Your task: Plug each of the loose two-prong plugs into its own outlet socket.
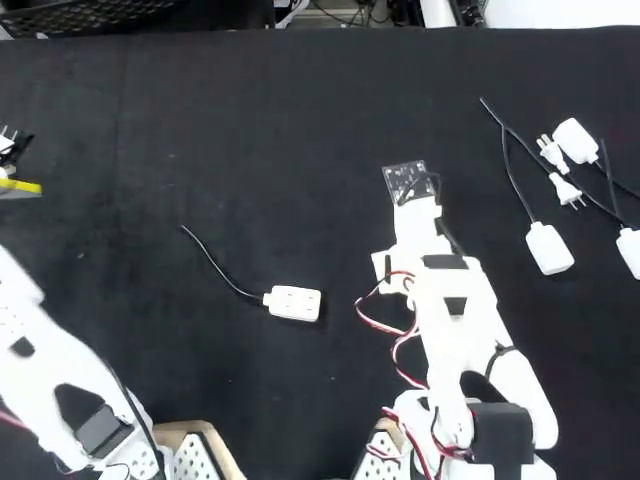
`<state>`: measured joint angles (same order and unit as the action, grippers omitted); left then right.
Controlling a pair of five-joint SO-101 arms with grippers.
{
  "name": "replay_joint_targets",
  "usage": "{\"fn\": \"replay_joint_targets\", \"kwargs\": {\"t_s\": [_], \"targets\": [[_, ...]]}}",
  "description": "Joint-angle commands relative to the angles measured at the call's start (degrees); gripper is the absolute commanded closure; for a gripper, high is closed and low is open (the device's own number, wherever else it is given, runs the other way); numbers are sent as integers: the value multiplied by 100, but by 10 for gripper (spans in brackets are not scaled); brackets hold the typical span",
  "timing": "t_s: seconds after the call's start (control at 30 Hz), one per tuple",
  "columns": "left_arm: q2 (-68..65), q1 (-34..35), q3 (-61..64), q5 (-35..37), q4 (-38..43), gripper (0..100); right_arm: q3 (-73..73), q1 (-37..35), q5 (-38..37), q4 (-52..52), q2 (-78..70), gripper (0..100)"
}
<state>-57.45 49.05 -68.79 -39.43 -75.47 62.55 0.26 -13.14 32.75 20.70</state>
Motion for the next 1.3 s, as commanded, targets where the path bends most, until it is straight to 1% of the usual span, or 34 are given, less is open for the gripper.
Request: {"fn": "replay_joint_targets", "kwargs": {"t_s": [0.0,0.27,0.47,0.53,0.7,0.77,0.87,1.1,1.27], "targets": [[-774,-57,-1262,-79,343,381,-13,44,-9,-62,154,797],[-2101,-75,-2598,-422,325,381,4,44,-9,-167,154,797],[-2453,-66,-2642,-431,325,388,4,44,-9,-167,154,797],[-2444,-57,-2642,-431,325,441,4,44,-9,-167,154,797],[-2426,-66,-2642,-431,316,700,4,44,-9,-176,154,797],[-2426,-66,-2642,-431,316,752,4,44,-9,-176,154,797],[-2426,-66,-2642,-422,299,757,13,44,-9,-176,154,797],[-2426,-154,-2651,-440,-334,761,13,44,-9,-176,154,797],[-2479,-136,-2642,-431,-369,762,13,44,-9,-167,154,797]]}}
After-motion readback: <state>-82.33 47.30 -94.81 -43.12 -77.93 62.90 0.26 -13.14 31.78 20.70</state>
